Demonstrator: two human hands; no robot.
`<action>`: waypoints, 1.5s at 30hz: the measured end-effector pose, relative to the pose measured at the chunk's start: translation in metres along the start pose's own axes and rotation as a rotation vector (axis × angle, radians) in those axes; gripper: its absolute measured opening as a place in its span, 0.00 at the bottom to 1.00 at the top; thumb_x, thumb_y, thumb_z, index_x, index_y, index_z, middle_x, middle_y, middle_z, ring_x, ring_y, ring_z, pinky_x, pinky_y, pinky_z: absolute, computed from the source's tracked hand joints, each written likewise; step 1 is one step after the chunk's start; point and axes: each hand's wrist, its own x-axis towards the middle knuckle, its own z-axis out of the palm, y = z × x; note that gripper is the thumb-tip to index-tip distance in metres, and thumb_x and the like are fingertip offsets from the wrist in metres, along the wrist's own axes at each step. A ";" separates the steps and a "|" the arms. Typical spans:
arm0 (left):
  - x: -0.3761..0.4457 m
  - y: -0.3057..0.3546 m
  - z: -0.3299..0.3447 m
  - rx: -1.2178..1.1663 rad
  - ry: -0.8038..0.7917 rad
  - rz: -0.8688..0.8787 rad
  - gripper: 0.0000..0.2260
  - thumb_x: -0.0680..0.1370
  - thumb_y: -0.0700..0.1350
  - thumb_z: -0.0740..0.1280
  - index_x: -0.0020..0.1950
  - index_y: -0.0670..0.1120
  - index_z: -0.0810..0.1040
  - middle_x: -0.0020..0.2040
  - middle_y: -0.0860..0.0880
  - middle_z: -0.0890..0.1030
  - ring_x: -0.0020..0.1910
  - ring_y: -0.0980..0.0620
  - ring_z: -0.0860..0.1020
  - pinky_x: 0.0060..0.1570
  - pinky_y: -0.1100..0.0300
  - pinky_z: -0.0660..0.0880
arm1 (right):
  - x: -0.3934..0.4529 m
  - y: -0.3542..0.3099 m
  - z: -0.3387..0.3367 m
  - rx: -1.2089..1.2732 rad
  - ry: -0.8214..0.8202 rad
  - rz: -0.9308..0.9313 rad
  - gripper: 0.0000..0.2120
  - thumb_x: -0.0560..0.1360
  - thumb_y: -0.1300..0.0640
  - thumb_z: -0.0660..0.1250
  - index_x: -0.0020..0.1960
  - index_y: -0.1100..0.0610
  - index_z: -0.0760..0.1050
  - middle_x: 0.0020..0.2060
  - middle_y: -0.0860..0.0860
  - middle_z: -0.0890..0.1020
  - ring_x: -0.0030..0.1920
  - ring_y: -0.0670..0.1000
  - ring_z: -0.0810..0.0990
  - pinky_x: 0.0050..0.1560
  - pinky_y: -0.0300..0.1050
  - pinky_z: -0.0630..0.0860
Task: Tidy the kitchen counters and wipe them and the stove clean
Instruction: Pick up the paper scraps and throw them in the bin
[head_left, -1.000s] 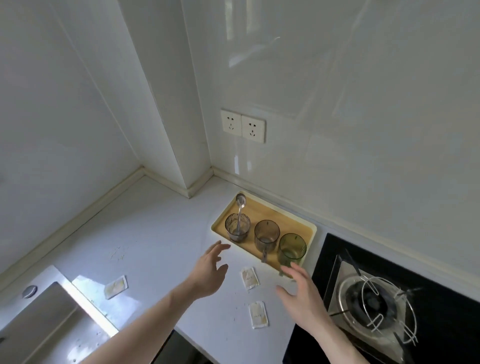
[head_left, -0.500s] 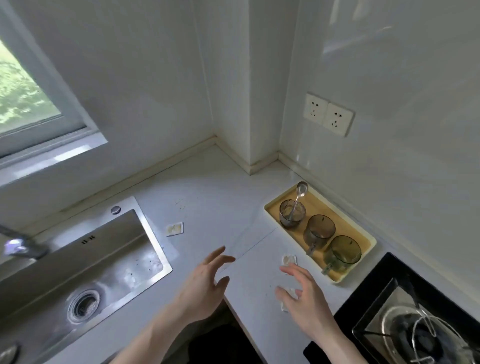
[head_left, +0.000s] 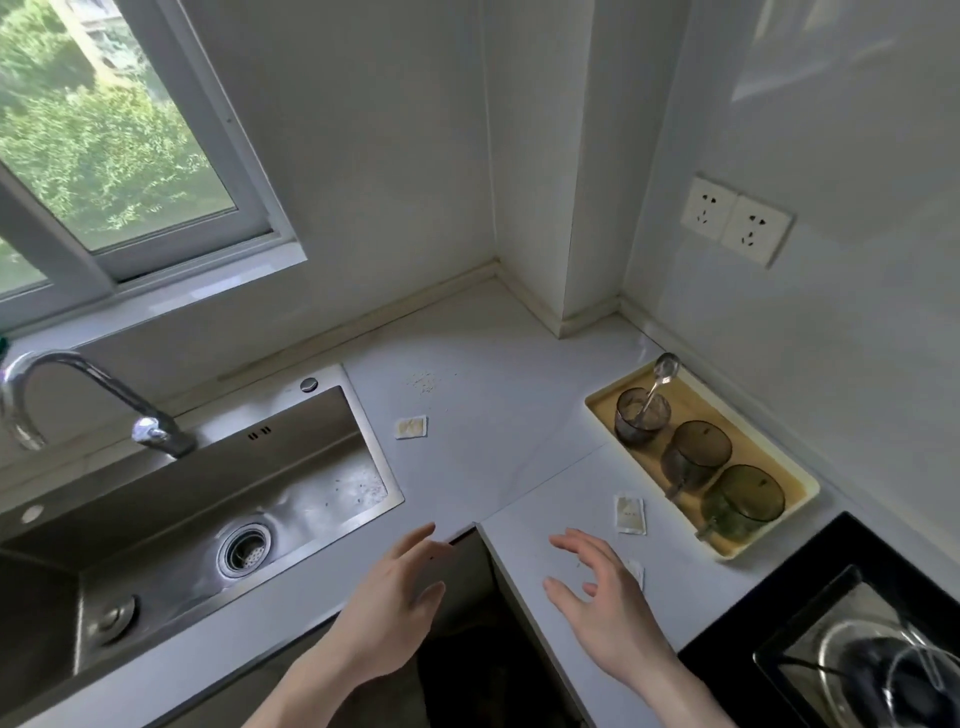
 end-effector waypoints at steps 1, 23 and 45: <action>-0.001 0.000 -0.002 -0.007 -0.001 0.008 0.15 0.82 0.48 0.64 0.64 0.67 0.72 0.77 0.68 0.60 0.69 0.59 0.73 0.63 0.64 0.71 | -0.005 0.001 0.002 0.003 0.009 0.009 0.19 0.79 0.49 0.69 0.68 0.38 0.71 0.66 0.31 0.66 0.67 0.38 0.68 0.71 0.41 0.69; -0.200 -0.165 -0.061 -0.124 0.108 -0.008 0.14 0.80 0.50 0.65 0.63 0.67 0.73 0.74 0.68 0.65 0.54 0.71 0.73 0.59 0.78 0.64 | -0.124 -0.075 0.179 -0.094 0.046 -0.168 0.19 0.76 0.51 0.73 0.63 0.35 0.75 0.68 0.32 0.70 0.63 0.30 0.71 0.58 0.30 0.72; -0.336 -0.320 -0.121 -0.201 0.497 -0.593 0.15 0.81 0.52 0.67 0.68 0.62 0.75 0.73 0.66 0.67 0.74 0.59 0.68 0.73 0.55 0.69 | -0.067 -0.180 0.371 -0.231 -0.546 -0.432 0.21 0.74 0.40 0.69 0.66 0.34 0.72 0.69 0.28 0.67 0.69 0.35 0.69 0.71 0.46 0.70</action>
